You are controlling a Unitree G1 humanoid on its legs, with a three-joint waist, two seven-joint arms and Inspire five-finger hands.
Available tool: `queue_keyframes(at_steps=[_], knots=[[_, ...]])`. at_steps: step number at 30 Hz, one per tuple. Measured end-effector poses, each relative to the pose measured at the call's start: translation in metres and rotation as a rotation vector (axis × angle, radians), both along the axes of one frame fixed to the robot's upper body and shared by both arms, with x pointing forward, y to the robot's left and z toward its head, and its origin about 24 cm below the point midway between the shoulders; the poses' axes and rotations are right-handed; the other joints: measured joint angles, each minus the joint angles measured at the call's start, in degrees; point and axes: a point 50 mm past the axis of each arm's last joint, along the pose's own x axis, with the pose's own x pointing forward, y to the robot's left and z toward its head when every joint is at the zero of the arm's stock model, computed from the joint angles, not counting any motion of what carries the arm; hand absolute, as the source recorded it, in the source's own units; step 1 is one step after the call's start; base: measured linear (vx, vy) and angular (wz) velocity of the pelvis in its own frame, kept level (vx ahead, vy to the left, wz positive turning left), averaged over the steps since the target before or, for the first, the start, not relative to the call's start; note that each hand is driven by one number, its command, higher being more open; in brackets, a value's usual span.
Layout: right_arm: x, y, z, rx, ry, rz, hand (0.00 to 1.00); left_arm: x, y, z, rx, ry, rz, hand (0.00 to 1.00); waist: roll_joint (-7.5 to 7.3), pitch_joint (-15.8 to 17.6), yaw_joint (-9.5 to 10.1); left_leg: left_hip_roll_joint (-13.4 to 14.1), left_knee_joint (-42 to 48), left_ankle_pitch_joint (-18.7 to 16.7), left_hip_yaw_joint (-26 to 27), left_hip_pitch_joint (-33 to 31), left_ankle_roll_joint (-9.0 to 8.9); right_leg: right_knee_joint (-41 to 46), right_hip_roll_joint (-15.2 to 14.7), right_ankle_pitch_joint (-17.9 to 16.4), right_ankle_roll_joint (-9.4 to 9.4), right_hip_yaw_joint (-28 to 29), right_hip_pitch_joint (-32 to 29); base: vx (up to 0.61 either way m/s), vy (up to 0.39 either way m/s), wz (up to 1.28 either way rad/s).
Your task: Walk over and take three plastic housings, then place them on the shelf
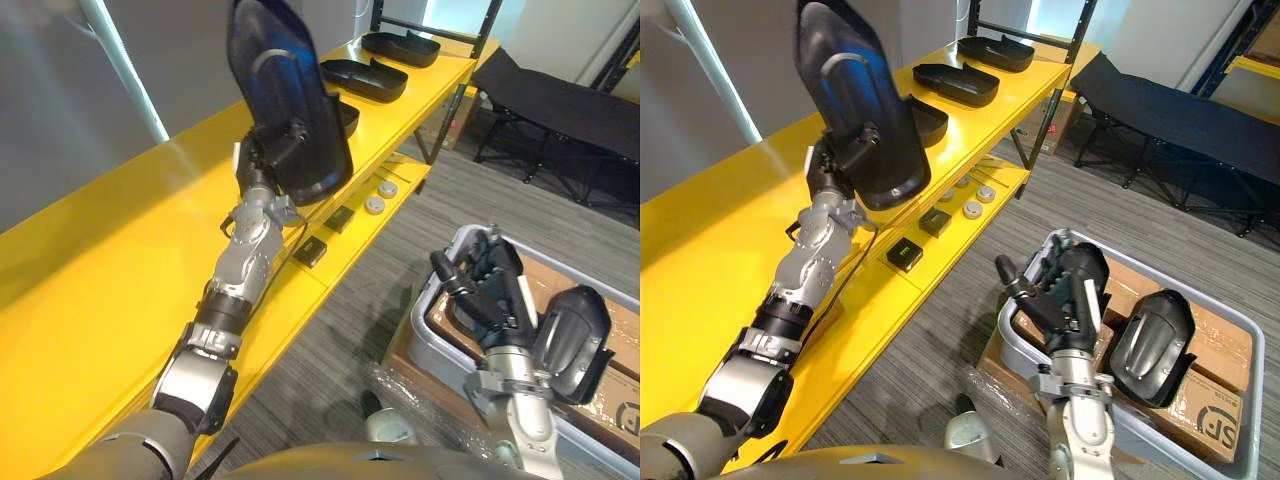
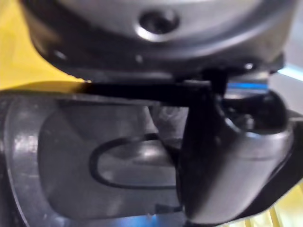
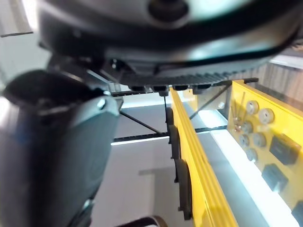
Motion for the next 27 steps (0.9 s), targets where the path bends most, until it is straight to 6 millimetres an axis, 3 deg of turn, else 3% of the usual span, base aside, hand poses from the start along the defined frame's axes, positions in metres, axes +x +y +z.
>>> queue_keyframes(at_steps=[4, 10, 14, 18, 23, 27], knots=[[-0.004, 0.020, -0.001, 0.048, 0.015, 0.054, 1.00, 0.009, 0.005, 0.007, -0.012, 0.048, 0.139, 0.00, 0.07, 0.13, -0.17, 0.11, 0.16, 0.05, 1.47, -0.50, 0.26, 0.00, 0.17, 0.14, 0.10, 0.29, -0.93, -0.02, -0.016, -0.06], [-0.005, 0.026, -0.003, 0.073, 0.030, 0.053, 1.00, 0.023, 0.017, 0.026, 0.054, 0.096, 0.237, 0.00, -0.50, 1.36, -0.41, 0.26, 1.35, 0.25, 2.24, -1.95, -0.12, -0.02, 0.31, 0.89, 0.13, 0.96, -2.50, 0.01, -0.001, -0.06], [-0.008, 0.028, 0.003, 0.103, 0.009, 0.059, 1.00, 0.030, 0.035, 0.031, 0.161, 0.152, 0.255, 0.00, -0.48, 4.05, -1.31, 0.46, 1.92, 0.07, 2.31, -2.07, -0.15, -0.02, 0.42, 1.17, 0.25, 1.24, -2.58, 0.00, 0.000, -0.01], [-0.009, 0.027, 0.002, 0.141, 0.013, 0.045, 1.00, 0.034, 0.057, 0.027, 0.143, 0.218, 0.298, 0.00, -0.48, 6.05, -1.82, 1.23, 3.35, -0.56, 2.84, -2.16, -0.34, -0.06, 0.84, 1.38, 0.30, 1.72, -2.65, -0.02, -0.004, -0.10], [-0.008, 0.033, 0.002, 0.153, 0.016, 0.072, 1.00, 0.037, 0.075, 0.062, 0.089, 0.135, 0.349, 0.00, 0.05, 8.75, -1.61, 3.01, 6.63, -1.37, 2.84, -6.22, -0.24, -1.32, 1.21, 2.96, -0.18, 1.75, -5.14, -0.04, -0.022, -0.04], [-0.007, 0.036, 0.003, 0.142, 0.022, 0.095, 1.00, 0.037, 0.078, 0.071, 0.068, 0.113, 0.358, 0.00, 0.20, 10.05, -1.14, 4.02, 8.05, -1.41, 2.56, -7.26, -0.32, -1.26, 1.82, 3.32, -0.44, 1.47, -5.48, 0.00, 0.000, 0.00]])
